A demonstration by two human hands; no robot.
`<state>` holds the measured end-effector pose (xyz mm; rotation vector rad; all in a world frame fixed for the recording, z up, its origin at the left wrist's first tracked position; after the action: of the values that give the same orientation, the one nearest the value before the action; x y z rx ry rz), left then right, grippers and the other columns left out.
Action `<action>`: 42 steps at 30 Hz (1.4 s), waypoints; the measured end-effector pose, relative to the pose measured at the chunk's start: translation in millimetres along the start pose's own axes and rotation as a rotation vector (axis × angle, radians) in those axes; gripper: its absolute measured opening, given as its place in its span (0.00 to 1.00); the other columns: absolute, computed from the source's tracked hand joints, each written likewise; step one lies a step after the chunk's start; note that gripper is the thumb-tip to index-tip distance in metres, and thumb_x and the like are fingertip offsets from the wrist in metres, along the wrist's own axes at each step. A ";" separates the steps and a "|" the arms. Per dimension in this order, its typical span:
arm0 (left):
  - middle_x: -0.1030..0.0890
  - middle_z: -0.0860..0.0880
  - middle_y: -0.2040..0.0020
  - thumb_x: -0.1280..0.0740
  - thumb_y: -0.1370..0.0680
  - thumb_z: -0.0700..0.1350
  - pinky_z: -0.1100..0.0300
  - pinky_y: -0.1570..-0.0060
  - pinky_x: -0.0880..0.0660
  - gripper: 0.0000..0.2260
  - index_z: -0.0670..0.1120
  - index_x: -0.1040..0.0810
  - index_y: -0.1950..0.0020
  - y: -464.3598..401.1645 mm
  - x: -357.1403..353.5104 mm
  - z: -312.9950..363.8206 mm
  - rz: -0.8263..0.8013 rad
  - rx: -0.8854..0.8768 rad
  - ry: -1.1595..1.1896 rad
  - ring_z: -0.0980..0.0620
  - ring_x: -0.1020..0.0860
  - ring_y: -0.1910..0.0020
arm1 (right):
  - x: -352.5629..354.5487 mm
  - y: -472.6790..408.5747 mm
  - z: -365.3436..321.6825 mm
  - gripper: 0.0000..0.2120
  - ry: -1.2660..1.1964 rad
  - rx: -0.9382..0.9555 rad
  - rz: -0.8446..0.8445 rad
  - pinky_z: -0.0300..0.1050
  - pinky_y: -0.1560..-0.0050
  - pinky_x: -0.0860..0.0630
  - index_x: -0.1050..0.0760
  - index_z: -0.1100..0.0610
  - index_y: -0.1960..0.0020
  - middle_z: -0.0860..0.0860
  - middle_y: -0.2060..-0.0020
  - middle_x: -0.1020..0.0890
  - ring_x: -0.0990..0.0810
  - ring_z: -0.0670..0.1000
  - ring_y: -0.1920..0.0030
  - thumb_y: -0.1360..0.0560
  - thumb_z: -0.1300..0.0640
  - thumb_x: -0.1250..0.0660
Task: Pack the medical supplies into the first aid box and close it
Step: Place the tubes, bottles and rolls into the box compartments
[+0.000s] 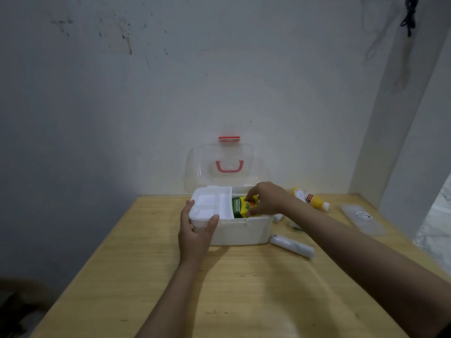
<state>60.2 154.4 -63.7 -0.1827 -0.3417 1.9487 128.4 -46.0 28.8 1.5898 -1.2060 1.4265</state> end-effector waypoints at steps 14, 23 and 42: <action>0.33 0.52 0.29 0.26 0.31 0.51 0.49 0.41 0.24 0.31 0.59 0.36 0.32 -1.5 -1.4 -3.2 0.006 -0.034 -0.003 0.49 0.32 0.32 | -14.9 -22.4 -10.2 0.14 0.078 -0.170 -0.099 0.66 0.33 0.41 0.19 0.52 0.50 0.49 0.50 0.18 0.23 0.50 0.48 0.29 0.43 0.30; 0.32 0.52 0.29 0.27 0.33 0.56 0.47 0.39 0.26 0.31 0.61 0.35 0.33 -2.3 -1.6 -4.8 0.021 -0.043 -0.009 0.50 0.32 0.32 | -16.9 -18.9 -27.5 0.12 0.210 -0.020 0.007 0.44 0.59 0.25 0.19 0.56 0.49 0.53 0.53 0.18 0.20 0.53 0.53 0.31 0.53 0.30; 0.33 0.52 0.29 0.26 0.32 0.54 0.47 0.41 0.24 0.30 0.63 0.36 0.34 -2.6 -1.0 -5.3 0.012 -0.031 -0.024 0.49 0.32 0.32 | -20.5 -27.0 -25.7 0.13 -0.271 -0.331 -0.137 0.48 0.54 0.17 0.18 0.62 0.50 0.57 0.56 0.15 0.14 0.54 0.60 0.32 0.56 0.26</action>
<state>64.4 155.2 -67.9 -0.1821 -0.3871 1.9594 145.1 -9.0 15.7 1.6273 -1.3752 0.8910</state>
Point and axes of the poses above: each hand's wrist, its own y-axis away from the middle knuckle, its own x-axis out of the back of the hand, z = x × y, the point moved 1 cm from there along -y, towards the middle knuckle
